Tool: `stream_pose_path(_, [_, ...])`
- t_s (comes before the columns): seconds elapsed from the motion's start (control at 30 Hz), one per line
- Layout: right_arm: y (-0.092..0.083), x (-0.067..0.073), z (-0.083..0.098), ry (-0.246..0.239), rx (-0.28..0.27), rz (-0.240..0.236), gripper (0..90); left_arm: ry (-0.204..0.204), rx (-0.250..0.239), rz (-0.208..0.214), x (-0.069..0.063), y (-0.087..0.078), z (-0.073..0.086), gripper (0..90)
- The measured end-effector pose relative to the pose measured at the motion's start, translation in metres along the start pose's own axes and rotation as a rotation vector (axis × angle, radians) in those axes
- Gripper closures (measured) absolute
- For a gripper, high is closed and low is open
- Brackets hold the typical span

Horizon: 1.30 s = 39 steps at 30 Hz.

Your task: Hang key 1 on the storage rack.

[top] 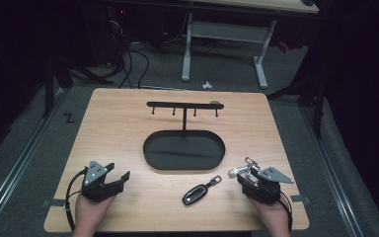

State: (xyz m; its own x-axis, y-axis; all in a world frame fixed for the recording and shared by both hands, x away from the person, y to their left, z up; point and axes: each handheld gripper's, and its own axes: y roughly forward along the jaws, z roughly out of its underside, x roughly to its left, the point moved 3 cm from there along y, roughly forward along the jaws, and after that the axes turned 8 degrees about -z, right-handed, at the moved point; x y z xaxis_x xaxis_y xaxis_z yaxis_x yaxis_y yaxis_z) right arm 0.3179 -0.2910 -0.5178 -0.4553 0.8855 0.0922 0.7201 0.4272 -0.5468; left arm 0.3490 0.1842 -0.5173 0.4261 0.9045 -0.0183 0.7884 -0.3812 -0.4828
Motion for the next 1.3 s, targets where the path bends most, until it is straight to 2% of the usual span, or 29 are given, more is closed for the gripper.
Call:
stream_pose_path(0.03, [0.001,0.001,0.0,0.023,-0.001,-0.007,36.1,0.0,0.0,0.0,0.0,0.0,0.0,32.3])
stream_pose_path(0.07, [0.001,0.0,0.0,0.034,0.001,-0.011,35.0,-0.02,-0.015,0.02,-0.002,0.001,-0.004,32.3])
stream_pose_path(0.13, [0.002,0.0,0.0,0.041,0.005,-0.011,34.3,-0.024,-0.027,0.033,-0.004,0.002,-0.006,32.6])
stream_pose_path(0.17, [0.001,-0.002,0.003,0.04,0.012,-0.011,33.8,-0.003,-0.037,0.038,-0.007,0.003,-0.008,32.6])
stream_pose_path(0.2, [0.001,-0.003,0.004,0.038,0.015,-0.01,34.0,0.038,-0.041,0.035,-0.012,0.006,-0.009,32.6])
stream_pose_path(0.3, [-0.001,-0.006,0.008,0.057,0.023,-0.003,35.8,0.059,-0.041,0.054,-0.019,0.01,-0.008,32.8])
stream_pose_path(0.43, [-0.002,-0.004,0.008,0.07,0.021,-0.003,36.4,0.088,-0.027,0.047,-0.02,0.013,-0.007,32.6])
stream_pose_path(0.5, [-0.002,-0.001,0.007,0.054,0.014,0.001,36.2,0.091,-0.025,0.043,-0.018,0.012,-0.007,32.3])
stream_pose_path(0.57, [-0.002,0.004,0.006,0.046,0.012,0.002,36.1,0.068,-0.041,0.05,-0.016,0.009,-0.007,32.8])
stream_pose_path(0.67, [-0.001,0.008,0.005,0.037,0.012,-0.004,35.8,0.063,-0.04,0.057,-0.017,0.01,-0.007,32.8])
stream_pose_path(0.8, [0.003,0.017,0.002,0.016,0.021,-0.028,35.3,0.09,-0.041,0.066,-0.021,0.014,-0.009,32.9])
stream_pose_path(1.0, [0.011,0.027,0.006,0.023,0.05,-0.052,35.4,0.09,-0.043,0.075,-0.023,0.015,-0.011,33.0])
stream_pose_path(1.03, [0.014,0.03,0.007,0.005,0.069,-0.061,35.8,0.093,-0.042,0.076,-0.025,0.016,-0.012,33.1])
stream_pose_path(1.07, [0.014,0.032,0.007,0.004,0.072,-0.068,36.1,0.106,-0.04,0.074,-0.027,0.017,-0.012,33.2])
stream_pose_path(1.13, [0.015,0.037,0.007,-0.004,0.078,-0.076,36.8,0.105,-0.039,0.079,-0.027,0.017,-0.012,33.3])
stream_pose_path(1.3, [0.017,0.049,0.005,0.017,0.068,-0.109,37.1,0.115,-0.034,0.1,-0.035,0.023,-0.015,33.7])
